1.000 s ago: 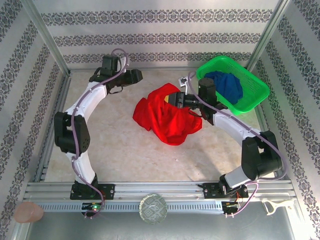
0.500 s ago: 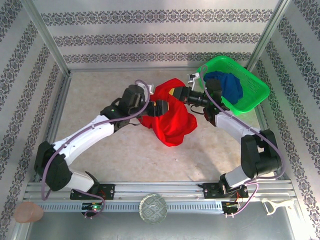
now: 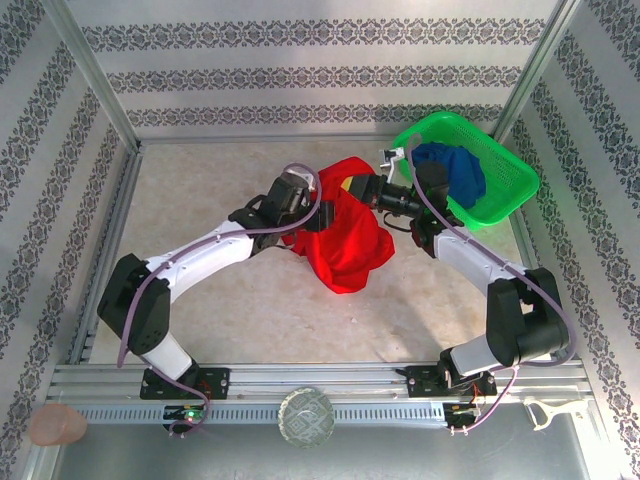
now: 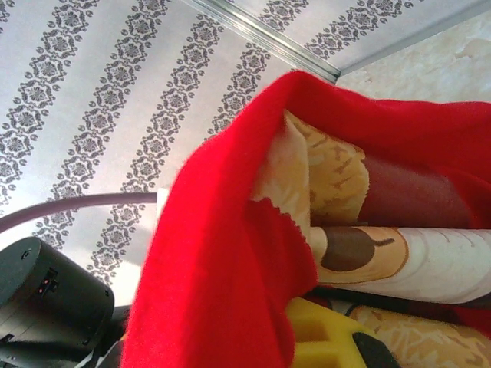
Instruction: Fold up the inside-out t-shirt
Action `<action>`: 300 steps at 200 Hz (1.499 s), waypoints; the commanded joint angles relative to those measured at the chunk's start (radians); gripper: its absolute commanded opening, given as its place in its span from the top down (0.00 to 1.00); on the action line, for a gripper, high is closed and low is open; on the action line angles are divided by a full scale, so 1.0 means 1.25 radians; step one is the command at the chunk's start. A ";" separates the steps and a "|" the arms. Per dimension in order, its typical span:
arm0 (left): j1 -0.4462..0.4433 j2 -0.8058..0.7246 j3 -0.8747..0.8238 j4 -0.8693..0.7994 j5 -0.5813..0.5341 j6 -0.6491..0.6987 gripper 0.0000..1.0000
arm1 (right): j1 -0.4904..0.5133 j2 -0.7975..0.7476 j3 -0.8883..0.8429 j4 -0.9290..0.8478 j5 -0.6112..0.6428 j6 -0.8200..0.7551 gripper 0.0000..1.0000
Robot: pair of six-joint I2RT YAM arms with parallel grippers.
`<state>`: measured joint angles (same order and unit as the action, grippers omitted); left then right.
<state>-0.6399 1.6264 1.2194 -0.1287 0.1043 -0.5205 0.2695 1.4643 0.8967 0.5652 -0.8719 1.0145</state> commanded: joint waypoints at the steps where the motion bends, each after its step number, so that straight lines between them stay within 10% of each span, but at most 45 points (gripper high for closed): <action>1: 0.046 0.027 0.015 0.098 0.070 0.002 0.73 | -0.014 -0.037 -0.007 0.059 -0.004 0.021 1.00; 30: 0.175 0.041 -0.048 0.379 0.415 -0.161 1.00 | -0.049 -0.022 -0.020 0.084 0.001 0.042 1.00; 75: 0.244 0.096 -0.047 0.859 0.727 -0.513 1.00 | -0.080 0.162 0.007 0.109 0.036 0.037 0.90; 93: 0.243 0.106 -0.052 0.985 0.750 -0.606 1.00 | -0.083 0.227 0.018 0.133 0.061 0.046 0.54; 112: 0.242 0.111 -0.065 1.049 0.755 -0.660 1.00 | -0.090 0.219 -0.008 0.140 0.080 0.050 0.42; 200: 0.242 0.098 -0.117 1.029 0.745 -0.640 1.00 | -0.043 -0.289 -0.116 -0.328 0.309 -0.205 0.32; 300: 0.243 0.093 -0.125 1.025 0.744 -0.639 1.00 | 0.112 -0.058 0.118 -0.316 0.304 -0.231 0.45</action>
<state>-0.3367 1.7687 1.0733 1.0714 1.0176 -1.3190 0.4061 1.3285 0.9817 0.1570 -0.5072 0.7467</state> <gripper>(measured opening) 0.056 0.579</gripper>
